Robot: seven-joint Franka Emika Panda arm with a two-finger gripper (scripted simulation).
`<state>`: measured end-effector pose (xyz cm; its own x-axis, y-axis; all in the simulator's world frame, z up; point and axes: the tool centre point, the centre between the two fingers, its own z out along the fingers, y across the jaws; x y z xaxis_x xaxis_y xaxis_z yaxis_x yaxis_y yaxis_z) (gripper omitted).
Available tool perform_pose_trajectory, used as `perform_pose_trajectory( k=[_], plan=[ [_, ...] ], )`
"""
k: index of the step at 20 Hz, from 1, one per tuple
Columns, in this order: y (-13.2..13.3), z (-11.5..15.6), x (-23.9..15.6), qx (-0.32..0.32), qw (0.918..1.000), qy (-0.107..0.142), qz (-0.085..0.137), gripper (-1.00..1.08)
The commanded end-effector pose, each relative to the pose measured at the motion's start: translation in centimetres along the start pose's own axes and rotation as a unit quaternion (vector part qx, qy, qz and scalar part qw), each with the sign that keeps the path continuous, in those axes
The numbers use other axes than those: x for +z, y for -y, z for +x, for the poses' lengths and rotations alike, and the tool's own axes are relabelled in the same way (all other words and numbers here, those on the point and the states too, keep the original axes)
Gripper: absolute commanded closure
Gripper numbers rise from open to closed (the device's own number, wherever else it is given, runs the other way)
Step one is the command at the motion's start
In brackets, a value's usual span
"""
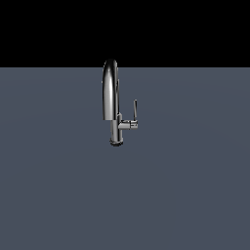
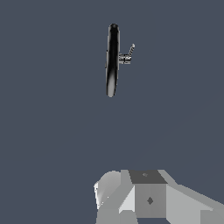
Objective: Turn on the faucet by rotating a designated handle.
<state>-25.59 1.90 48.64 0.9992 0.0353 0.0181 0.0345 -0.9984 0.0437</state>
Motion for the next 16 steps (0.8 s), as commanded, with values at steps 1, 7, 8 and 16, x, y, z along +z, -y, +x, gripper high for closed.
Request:
perform_pose_trajectory(
  k=[1, 7, 8, 16],
  plan=[
    [0.0, 0.0, 0.0, 0.000, 1.0000, 0.000, 0.000, 1.08],
    [0.0, 0.5, 0.1, 0.006, 0.9999, 0.006, 0.006, 1.08],
    [0.0, 0.7, 0.1, 0.008, 0.9999, 0.008, 0.008, 1.08],
    [0.1, 3.0, 0.5, 0.037, 0.9979, 0.037, 0.037, 1.08]
  ],
)
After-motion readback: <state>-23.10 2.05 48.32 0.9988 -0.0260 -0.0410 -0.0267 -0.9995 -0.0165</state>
